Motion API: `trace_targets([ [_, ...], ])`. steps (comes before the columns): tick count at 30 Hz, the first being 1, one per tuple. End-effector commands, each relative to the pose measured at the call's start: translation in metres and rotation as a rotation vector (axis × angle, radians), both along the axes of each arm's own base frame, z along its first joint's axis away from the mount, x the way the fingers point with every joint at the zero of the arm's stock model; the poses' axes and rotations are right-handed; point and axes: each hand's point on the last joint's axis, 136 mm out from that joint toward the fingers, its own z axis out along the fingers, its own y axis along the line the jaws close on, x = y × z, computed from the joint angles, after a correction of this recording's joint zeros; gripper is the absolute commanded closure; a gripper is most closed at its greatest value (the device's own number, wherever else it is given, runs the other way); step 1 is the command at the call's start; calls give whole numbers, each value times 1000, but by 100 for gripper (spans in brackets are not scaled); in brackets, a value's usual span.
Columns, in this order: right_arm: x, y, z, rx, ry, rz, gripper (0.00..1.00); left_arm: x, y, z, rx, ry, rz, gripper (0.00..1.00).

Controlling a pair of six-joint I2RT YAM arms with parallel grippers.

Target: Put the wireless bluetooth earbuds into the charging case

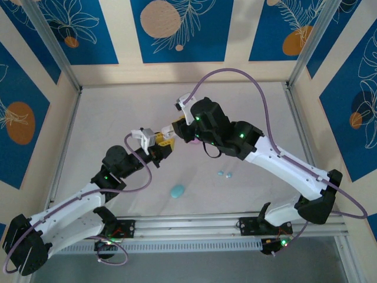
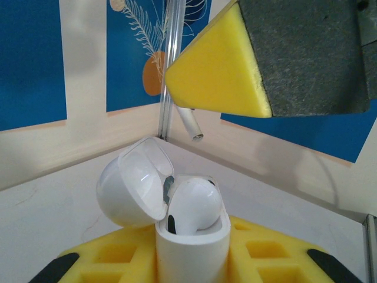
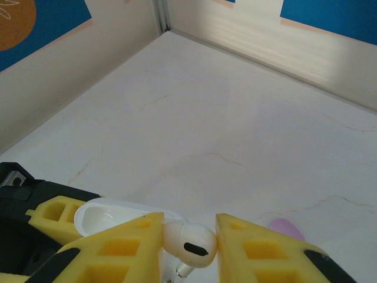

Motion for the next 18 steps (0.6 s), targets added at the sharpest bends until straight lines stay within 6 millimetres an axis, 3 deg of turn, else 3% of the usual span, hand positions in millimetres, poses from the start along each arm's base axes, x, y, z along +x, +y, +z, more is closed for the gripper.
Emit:
trace_targets([
  [1, -1, 5, 12, 15, -30, 24, 73, -9, 0, 33, -74, -62, -29, 71],
  [18, -7, 12, -17, -29, 37, 71, 73, -8, 1, 38, -101, -70, -22, 71],
])
